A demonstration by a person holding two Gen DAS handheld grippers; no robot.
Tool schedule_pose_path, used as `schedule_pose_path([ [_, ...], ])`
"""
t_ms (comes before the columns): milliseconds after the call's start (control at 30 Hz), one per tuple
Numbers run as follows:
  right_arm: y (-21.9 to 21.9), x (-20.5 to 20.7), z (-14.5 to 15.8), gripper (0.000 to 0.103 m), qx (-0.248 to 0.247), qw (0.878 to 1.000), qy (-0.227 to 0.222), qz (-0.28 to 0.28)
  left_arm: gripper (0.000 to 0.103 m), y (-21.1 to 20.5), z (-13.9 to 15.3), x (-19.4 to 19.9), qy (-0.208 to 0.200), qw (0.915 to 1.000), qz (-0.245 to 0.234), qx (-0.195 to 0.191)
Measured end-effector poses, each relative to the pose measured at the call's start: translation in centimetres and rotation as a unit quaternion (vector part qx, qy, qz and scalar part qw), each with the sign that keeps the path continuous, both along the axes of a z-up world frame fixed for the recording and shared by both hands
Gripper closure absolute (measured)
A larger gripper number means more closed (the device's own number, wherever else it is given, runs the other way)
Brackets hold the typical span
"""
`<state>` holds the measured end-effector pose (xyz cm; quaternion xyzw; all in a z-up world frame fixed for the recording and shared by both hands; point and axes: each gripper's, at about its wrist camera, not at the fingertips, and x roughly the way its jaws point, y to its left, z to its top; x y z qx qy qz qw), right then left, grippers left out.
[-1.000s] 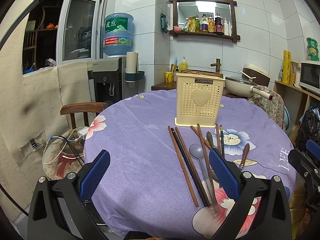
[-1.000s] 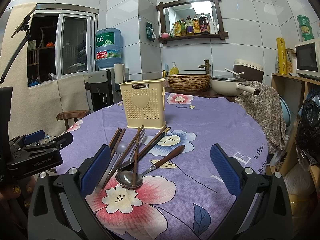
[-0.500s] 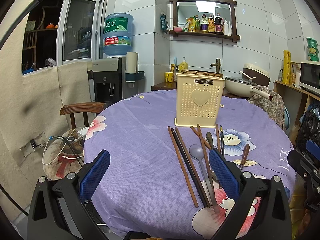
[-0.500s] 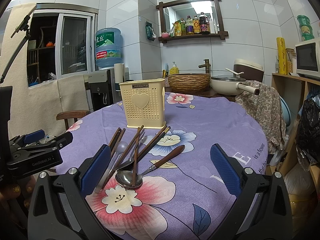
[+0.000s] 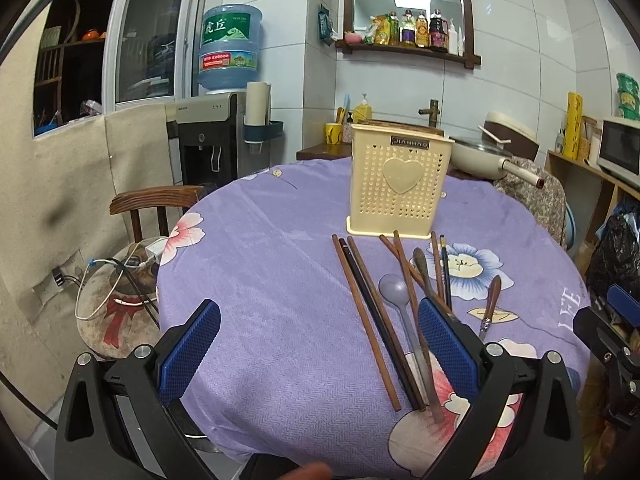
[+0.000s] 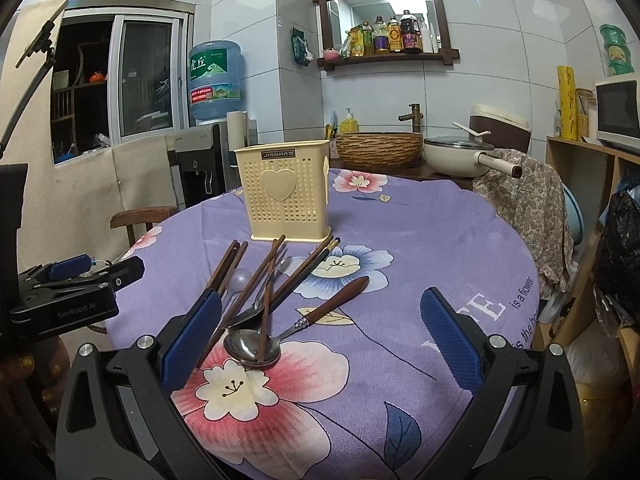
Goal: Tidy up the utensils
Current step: 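Move the left tool toward a wooden chopstick while the right tool approaches a metal spoon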
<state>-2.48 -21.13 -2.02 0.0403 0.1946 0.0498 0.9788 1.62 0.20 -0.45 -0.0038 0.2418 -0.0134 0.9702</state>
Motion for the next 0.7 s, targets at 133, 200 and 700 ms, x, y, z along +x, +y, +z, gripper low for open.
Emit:
schedule_pose_path([
  [133,-0.1,0.9,-0.2,0.005,-0.009,1.0,0.017,-0.003,0.006,0.2,-0.3,1.1,0.022,0.9996,-0.015,-0.008],
  [200,-0.1,1.6,-0.3,0.005,-0.021,0.999,0.031,-0.006,0.006,0.3,-0.5,1.7,0.036,0.9991,-0.021,-0.012],
  [700,-1.6,7.4,-1.3,0.005,-0.001,0.993,0.115,-0.001,0.017,0.3,-0.6,7.0,0.071,0.9959,-0.055,0.011],
])
